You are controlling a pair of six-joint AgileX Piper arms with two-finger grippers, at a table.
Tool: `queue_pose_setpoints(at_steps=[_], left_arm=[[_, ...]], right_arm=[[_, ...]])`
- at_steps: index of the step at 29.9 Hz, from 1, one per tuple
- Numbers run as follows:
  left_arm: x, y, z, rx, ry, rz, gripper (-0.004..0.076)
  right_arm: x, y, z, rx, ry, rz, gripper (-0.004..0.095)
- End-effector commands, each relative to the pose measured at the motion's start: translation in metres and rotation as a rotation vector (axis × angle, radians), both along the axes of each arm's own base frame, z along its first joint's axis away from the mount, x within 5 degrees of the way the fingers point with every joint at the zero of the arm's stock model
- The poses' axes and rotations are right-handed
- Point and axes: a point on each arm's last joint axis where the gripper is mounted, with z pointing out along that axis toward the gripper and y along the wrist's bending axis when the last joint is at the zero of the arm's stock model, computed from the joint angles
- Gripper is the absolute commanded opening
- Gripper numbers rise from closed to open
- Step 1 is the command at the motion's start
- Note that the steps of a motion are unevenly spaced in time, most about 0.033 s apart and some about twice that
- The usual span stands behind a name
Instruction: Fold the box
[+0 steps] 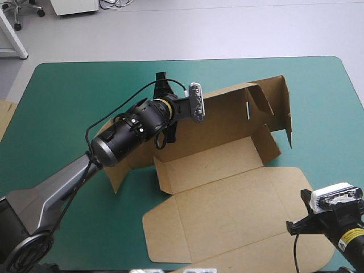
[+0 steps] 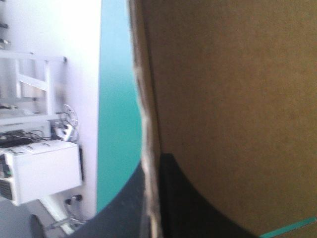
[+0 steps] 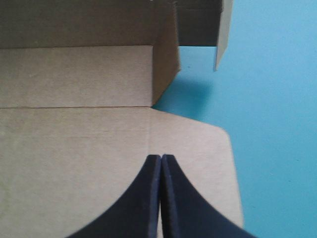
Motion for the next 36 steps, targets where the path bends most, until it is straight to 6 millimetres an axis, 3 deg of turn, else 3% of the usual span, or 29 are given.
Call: queue_pose_setpoints(at_steps=[1,10,17,24,27,32,36], left_arm=[[-0.013,-0.003,0.042,-0.03,-0.213,-0.074,-0.001],[-0.031,-0.026,0.045,0.029,-0.361,-0.098,-0.001],[-0.044,-0.035,0.011,0.031,-0.395,-0.051,-0.001],[-0.057,-0.035,-0.029,0.05,-0.612,-0.025,-0.001],[-0.063,-0.034,-0.044,0.06,-0.585,-0.025,-0.001],[-0.066,-0.032,-0.051,0.077,-0.58,-0.009,-0.001],[-0.066,-0.032,-0.052,0.077,-0.579,-0.008,-0.001]], right_arm=[[0.001,-0.003,0.019,-0.012,-0.075,-0.02,-0.0015],[-0.005,-0.007,0.036,0.06,-0.061,-0.068,-0.0015],[-0.012,-0.011,0.045,0.058,-0.018,-0.091,-0.0015],[-0.017,-0.015,0.053,0.038,-0.002,-0.094,-0.0015],[-0.02,-0.017,0.055,0.023,0.013,-0.097,-0.0015],[-0.02,-0.018,0.07,0.025,0.002,-0.106,-0.0015],[-0.003,-0.011,0.096,-0.004,0.016,-0.111,-0.0015]])
